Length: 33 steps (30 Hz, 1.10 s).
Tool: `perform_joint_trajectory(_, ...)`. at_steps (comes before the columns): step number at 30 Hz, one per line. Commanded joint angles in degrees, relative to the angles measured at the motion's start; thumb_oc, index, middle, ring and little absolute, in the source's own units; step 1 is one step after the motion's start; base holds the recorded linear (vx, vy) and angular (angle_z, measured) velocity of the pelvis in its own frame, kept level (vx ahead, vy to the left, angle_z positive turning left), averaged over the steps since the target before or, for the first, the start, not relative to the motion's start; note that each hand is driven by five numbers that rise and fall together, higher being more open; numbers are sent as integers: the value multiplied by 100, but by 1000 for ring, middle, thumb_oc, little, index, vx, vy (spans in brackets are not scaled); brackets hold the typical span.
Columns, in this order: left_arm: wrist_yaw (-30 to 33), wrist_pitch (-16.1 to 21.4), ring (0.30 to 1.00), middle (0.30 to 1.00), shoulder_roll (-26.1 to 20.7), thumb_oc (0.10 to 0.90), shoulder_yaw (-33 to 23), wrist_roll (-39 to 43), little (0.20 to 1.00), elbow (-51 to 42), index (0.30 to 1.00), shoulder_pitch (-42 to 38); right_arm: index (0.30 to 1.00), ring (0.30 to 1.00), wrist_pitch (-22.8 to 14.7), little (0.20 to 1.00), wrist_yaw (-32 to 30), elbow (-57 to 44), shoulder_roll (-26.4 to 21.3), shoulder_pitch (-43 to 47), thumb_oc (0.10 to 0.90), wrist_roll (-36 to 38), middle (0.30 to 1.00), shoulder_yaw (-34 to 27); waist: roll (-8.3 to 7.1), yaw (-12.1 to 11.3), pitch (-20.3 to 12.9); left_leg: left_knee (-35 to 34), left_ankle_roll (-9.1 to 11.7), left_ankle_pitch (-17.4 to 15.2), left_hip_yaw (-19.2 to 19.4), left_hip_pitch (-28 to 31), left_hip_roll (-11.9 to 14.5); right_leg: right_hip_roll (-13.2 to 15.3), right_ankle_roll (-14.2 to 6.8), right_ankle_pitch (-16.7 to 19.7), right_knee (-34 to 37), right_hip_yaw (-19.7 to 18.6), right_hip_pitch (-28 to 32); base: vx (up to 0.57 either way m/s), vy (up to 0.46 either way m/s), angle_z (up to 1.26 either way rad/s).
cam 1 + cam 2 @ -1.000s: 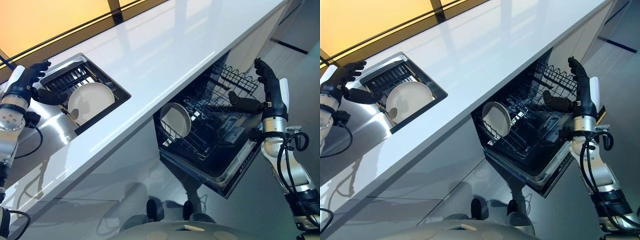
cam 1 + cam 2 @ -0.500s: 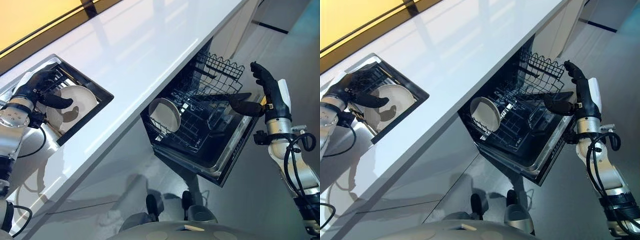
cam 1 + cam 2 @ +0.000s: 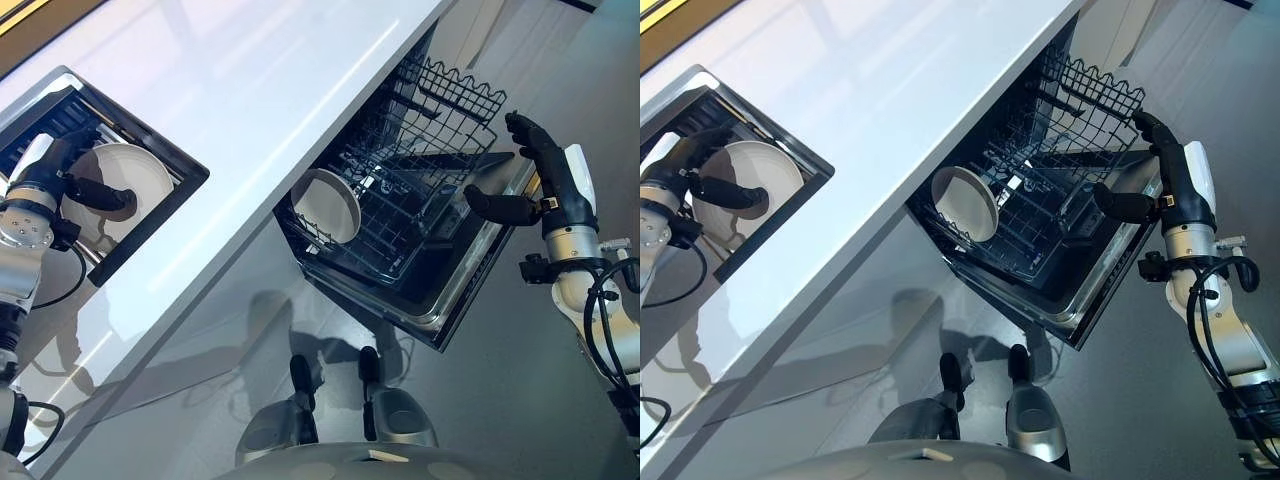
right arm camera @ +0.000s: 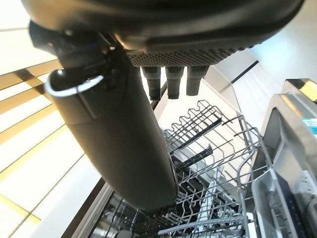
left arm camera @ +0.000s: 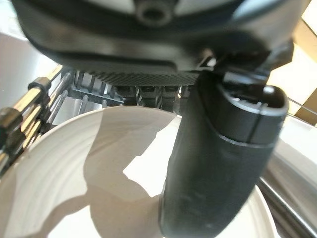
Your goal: Pick up plates and place into dishwasher.
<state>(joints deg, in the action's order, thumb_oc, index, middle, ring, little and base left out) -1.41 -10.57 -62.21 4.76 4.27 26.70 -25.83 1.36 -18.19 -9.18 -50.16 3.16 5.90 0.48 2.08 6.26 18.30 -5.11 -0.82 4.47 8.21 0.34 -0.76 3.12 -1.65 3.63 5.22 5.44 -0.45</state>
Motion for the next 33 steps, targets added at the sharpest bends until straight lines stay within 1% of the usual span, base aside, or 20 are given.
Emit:
perform_joint_trajectory(1,288,210,900,900,-879,800,206,-688,900,515,900,-845,900,900,-424,900,-191,-608,-495,675,800,223,900,-418,-233,0,-212,54,131,-384,46,55,-43,273,-695,54,-257,107,-158,-57,5,2)
perform_joint_trajectory(4,214,258,900,900,-925,800,335,-896,900,557,900,-913,900,900,-441,900,-236,-613,-502,693,800,236,900,-398,-251,-16,-159,59,125,-377,39,24,-45,287,-707,59,-282,126,-193,-45,-2,2)
perform_joint_trajectory(8,42,341,900,900,-996,800,407,-881,900,517,900,-903,900,900,-422,900,-262,-639,-497,643,800,273,900,-379,-262,-47,-163,53,116,-380,19,48,-56,292,-721,74,-278,155,-165,4,-5,2)
perform_joint_trajectory(9,5,358,844,844,-1014,734,383,-843,834,500,844,-882,900,900,-441,900,-244,-626,-494,613,800,291,900,-394,-261,-57,-176,52,118,-381,15,56,-57,293,-723,75,-275,165,-152,15,-11,4)
perform_joint_trajectory(10,-40,360,813,813,-1032,698,364,-838,798,483,813,-855,900,900,-472,900,-238,-613,-490,575,800,294,900,-405,-255,-66,-195,51,117,-385,11,68,-57,296,-725,72,-274,178,-137,0,0,0)
perform_joint_trajectory(11,-87,362,759,759,-1038,635,348,-859,735,488,759,-830,900,900,-493,900,-224,-610,-484,543,800,288,900,-414,-250,-69,-217,52,118,-389,8,83,-56,298,-727,67,-274,183,-121,0,0,0)
perform_joint_trajectory(13,-215,350,867,867,-1053,762,336,-885,862,517,867,-819,900,900,-511,900,-205,-615,-484,512,800,290,900,-433,-242,-70,-246,54,119,-390,6,101,-54,304,-726,64,-275,199,-98,20,-7,4)
perform_joint_trajectory(14,-270,366,804,804,-1066,687,344,-924,787,520,804,-827,900,900,-508,900,-209,-625,-484,504,800,298,900,-441,-239,-66,-264,50,119,-395,8,112,-55,303,-725,64,-269,202,-88,18,-9,5)
perform_joint_trajectory(15,-304,368,714,714,-1065,583,375,-999,683,519,714,-843,900,900,-488,900,-213,-623,-481,502,800,308,900,-437,-235,-66,-278,51,120,-403,5,119,-57,304,-731,62,-272,203,-83,14,-9,4)
perform_joint_trajectory(16,-323,378,684,684,-1066,547,388,-1011,647,527,684,-847,900,900,-478,900,-209,-626,-476,500,800,307,900,-434,-233,-66,-285,50,121,-405,7,125,-56,305,-734,61,-273,205,-80,6,-9,3)
perform_joint_trajectory(17,-352,400,446,446,-1068,270,405,-1026,370,537,446,-850,900,900,-469,900,-209,-629,-467,498,800,316,900,-431,-232,-66,-293,49,122,-408,10,132,-55,305,-737,62,-272,207,-75,0,0,0)
perform_joint_trajectory(18,-382,409,300,300,-1067,100,421,-1080,200,539,300,-848,900,900,-467,900,-207,-625,-458,494,800,318,900,-428,-228,-66,-301,49,119,-413,9,140,-57,307,-738,62,-272,211,-70,0,0,0)
perform_joint_trajectory(19,-419,409,300,300,-1074,100,432,-1141,200,535,300,-836,900,900,-453,900,-204,-624,-448,475,800,304,900,-430,-220,-69,-319,49,119,-419,2,151,-63,306,-741,61,-272,206,-63,0,0,0)
perform_joint_trajectory(20,-418,398,401,401,-1078,218,425,-1164,318,535,401,-818,900,900,-445,900,-191,-624,-445,459,800,307,900,-443,-218,-69,-330,50,119,-421,0,158,-65,307,-742,61,-270,203,-55,0,0,0)
perform_joint_trajectory(21,-389,372,900,900,-1080,800,405,-1231,900,532,900,-788,900,900,-430,900,-170,-631,-447,436,800,320,900,-467,-216,-71,-342,49,119,-424,0,165,-66,308,-743,61,-266,202,-44,0,0,0)
perform_joint_trajectory(23,-286,428,900,900,-1138,800,388,-1207,900,591,900,-746,900,900,-442,900,-142,-638,-462,373,800,353,900,-505,-208,-59,-367,48,122,-426,10,186,-60,315,-751,64,-264,206,-31,0,0,0)
perform_joint_trajectory(30,-467,436,900,900,-1085,800,258,-1326,900,521,900,-522,900,900,-495,900,-83,-631,-378,228,800,300,900,-557,-181,-59,-409,39,125,-427,-3,220,-74,309,-754,68,-267,199,-13,0,0,0)
perform_joint_trajectory(31,-495,439,604,604,-1062,454,221,-1330,554,487,604,-452,900,900,-472,900,-85,-643,-369,226,800,288,900,-553,-177,-61,-426,34,125,-428,-8,230,-75,306,-752,72,-257,197,-3,0,0,0)
perform_joint_trajectory(32,-502,438,604,604,-1056,454,212,-1320,554,477,604,-436,900,900,-468,900,-86,-645,-365,225,800,282,900,-551,-176,-60,-433,33,126,-428,-7,233,-75,305,-752,73,-252,197,2,0,0,0)
perform_joint_trajectory(33,-523,462,413,413,-1047,232,195,-1317,332,459,413,-415,900,900,-464,900,-94,-645,-362,227,800,272,900,-549,-175,-59,-446,31,128,-428,-5,238,-76,303,-753,76,-242,196,10,0,0,0)
